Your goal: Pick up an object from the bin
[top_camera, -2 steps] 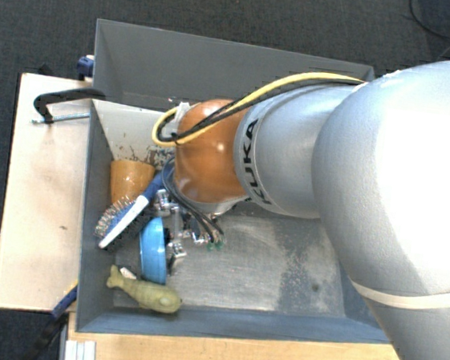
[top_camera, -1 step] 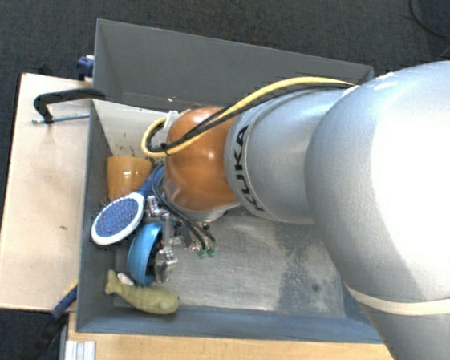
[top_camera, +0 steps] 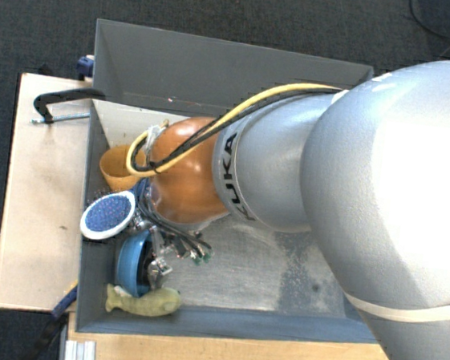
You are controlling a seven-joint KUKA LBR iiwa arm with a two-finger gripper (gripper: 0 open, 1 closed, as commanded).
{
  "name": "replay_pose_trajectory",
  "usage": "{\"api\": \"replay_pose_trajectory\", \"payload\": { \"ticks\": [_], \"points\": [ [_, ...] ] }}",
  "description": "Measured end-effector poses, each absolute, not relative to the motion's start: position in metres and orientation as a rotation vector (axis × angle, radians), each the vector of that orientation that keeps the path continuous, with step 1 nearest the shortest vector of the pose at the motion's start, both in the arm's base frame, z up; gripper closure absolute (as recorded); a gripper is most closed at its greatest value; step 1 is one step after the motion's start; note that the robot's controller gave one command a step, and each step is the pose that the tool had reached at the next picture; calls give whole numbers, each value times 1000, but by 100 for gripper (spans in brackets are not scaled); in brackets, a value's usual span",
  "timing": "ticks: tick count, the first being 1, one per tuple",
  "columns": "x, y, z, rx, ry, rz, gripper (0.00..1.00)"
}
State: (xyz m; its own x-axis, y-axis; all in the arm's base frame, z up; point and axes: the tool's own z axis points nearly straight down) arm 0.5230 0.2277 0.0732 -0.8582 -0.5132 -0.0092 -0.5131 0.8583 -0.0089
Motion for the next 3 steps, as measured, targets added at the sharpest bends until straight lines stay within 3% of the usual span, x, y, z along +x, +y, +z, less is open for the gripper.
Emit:
{"api": "replay_pose_trajectory", "payload": {
  "ticks": [1,2,3],
  "points": [
    [524,228,75,-833,3016,-8,100],
    [519,228,203,-1156,2907,3,100],
    [518,227,200,-1159,2912,3,0]
  ]
}}
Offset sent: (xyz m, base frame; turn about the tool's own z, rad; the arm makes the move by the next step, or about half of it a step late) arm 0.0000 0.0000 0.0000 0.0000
